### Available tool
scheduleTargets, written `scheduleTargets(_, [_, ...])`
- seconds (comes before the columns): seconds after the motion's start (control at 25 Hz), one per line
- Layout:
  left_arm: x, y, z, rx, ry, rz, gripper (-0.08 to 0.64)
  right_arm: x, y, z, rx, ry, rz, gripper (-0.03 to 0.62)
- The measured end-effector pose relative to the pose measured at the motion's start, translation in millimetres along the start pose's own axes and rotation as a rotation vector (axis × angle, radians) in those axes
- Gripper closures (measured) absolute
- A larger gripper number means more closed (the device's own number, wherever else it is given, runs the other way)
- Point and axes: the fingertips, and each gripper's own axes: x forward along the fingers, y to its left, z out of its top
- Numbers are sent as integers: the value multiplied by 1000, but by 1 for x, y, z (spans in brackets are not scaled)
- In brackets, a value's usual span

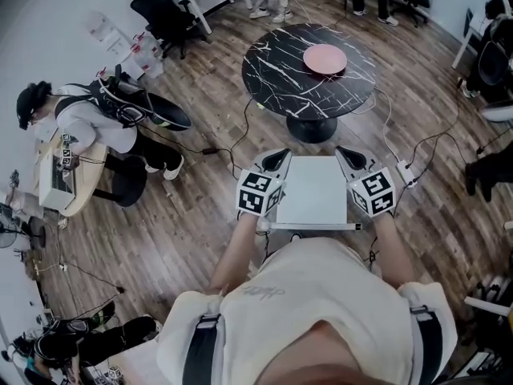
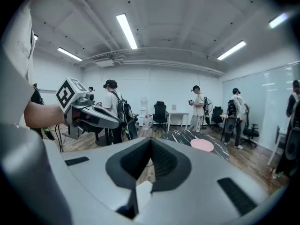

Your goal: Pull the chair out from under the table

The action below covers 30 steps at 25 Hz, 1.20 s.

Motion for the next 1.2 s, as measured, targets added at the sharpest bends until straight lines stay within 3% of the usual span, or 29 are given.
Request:
scheduleTargets(0.24, [1,3,41,-3,-95,-10,538,-4,-19,22,7,-50,-28,588])
scheduleTargets(0.48, [-8,21,84,58,-177,70,538,-9,-35,49,-1,-114,-88,588])
scheduleTargets(0.64, [-16,34,104,49,-232,132,537,-14,-38,57,34,-143,-117,588])
scheduleTargets(1.0, [-26,46,100,67,-280,201,537,-24,-46,62,35,-172,-157,588])
scheduleTargets(1.2, [-28,39,88,70,-266,195,537,-34,-49,64,109,-249,-142,588])
